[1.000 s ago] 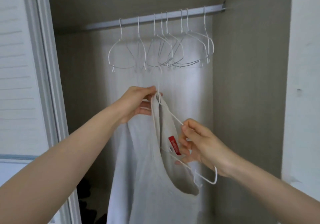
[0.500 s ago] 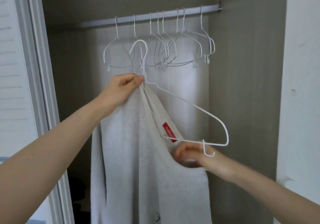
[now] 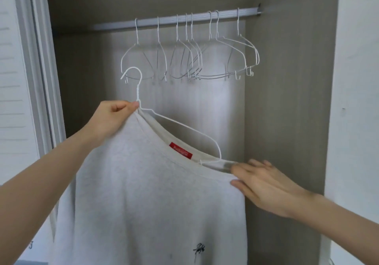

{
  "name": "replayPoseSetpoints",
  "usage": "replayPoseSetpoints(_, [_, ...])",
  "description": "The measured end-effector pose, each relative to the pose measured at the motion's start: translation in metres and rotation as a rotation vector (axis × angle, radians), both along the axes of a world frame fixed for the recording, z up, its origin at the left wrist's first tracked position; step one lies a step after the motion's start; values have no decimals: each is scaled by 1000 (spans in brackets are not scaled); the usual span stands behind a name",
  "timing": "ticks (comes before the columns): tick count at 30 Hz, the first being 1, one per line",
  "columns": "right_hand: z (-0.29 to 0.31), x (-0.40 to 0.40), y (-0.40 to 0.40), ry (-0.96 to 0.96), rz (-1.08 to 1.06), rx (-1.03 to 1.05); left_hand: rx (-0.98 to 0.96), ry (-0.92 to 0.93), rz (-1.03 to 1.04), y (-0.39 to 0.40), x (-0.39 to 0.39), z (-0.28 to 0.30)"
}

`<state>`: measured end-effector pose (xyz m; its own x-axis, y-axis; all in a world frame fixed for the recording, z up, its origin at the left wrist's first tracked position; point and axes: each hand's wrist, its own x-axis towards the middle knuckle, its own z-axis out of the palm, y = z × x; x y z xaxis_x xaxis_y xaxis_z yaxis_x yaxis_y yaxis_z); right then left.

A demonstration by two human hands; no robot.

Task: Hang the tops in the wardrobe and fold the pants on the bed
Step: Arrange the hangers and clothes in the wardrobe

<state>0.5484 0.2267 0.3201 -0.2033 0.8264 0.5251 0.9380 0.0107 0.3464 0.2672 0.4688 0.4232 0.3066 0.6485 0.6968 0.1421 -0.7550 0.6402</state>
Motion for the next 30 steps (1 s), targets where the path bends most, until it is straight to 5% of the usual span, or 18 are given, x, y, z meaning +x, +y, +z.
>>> replayPoseSetpoints(4, [16, 2, 11, 437, 173, -48, 161, 144, 137, -4, 9, -4])
replayPoseSetpoints(14, [59, -42, 67, 894, 322, 186, 392, 261, 159, -31, 52, -16])
replayPoseSetpoints(19, [83, -15, 51, 906, 347, 303, 459, 319, 282, 3, -2, -25])
replayPoseSetpoints(25, [101, 3, 34, 1019, 367, -85, 347, 151, 297, 25, -14, -38])
replayPoseSetpoints(30, [114, 22, 24, 910, 150, -101, 388, 98, 347, 30, -22, -41])
